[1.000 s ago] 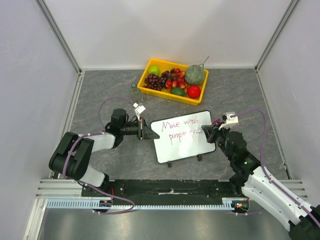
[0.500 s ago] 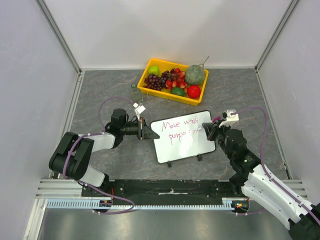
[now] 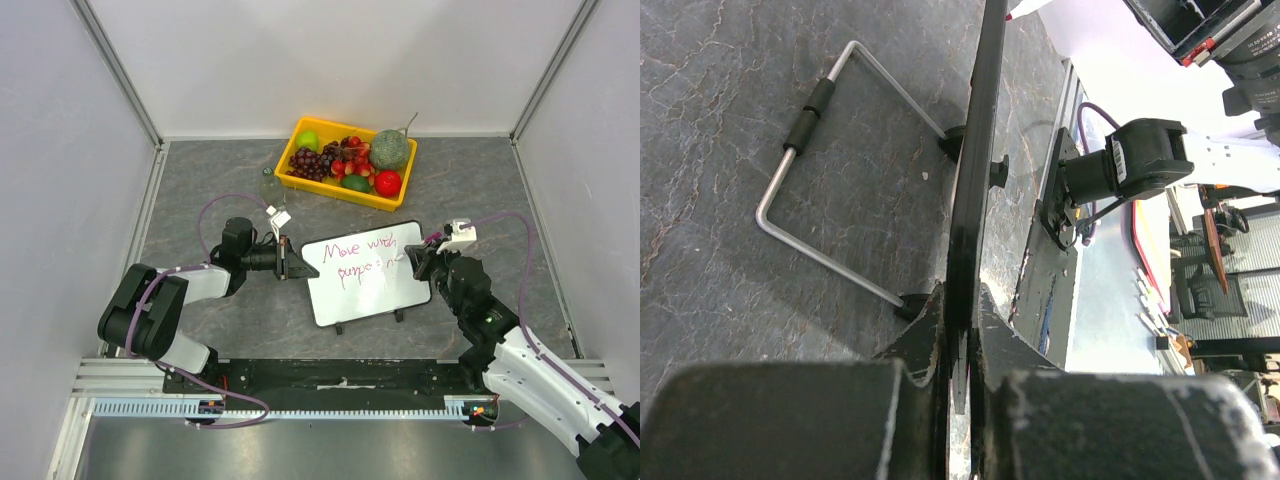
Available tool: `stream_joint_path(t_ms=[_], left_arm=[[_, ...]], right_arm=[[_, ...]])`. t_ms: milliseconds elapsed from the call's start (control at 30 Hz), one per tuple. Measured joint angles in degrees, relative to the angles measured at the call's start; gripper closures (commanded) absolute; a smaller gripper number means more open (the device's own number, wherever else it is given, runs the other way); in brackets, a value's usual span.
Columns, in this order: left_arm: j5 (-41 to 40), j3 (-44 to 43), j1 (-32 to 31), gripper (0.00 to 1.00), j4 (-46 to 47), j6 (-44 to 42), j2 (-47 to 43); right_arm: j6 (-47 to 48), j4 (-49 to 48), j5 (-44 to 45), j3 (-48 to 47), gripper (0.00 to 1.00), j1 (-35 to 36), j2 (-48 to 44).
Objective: Write a sentence on the whiteboard
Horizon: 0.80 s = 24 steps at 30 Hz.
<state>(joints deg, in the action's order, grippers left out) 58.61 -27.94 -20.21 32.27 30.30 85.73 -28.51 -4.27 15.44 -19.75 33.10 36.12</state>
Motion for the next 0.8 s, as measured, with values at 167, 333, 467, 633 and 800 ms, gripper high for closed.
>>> stream_joint_path(t_ms=[167, 333, 467, 633, 800], left_arm=[[0.0, 0.0, 0.0, 0.98, 0.0, 0.0, 0.0], [0.0, 0.1, 0.0, 0.98, 0.0, 0.0, 0.0], [0.0, 0.1, 0.0, 0.98, 0.0, 0.0, 0.0], [0.0, 0.1, 0.0, 0.98, 0.0, 0.0, 0.0], [0.0, 0.1, 0.0, 0.98, 0.0, 0.0, 0.0]], right_arm=[[0.0, -0.4, -0.4, 0.2, 1.00, 0.0, 0.3], [0.0, -0.3, -1.1, 0.7, 1.00, 0.0, -0.6], [0.0, 0.4, -1.6, 1.4, 1.00, 0.0, -1.7], [0.0, 1.2, -1.6, 1.7, 1.00, 0.0, -2.4], [0.0, 1.9, -0.7, 1.7, 1.00, 0.0, -2.8]])
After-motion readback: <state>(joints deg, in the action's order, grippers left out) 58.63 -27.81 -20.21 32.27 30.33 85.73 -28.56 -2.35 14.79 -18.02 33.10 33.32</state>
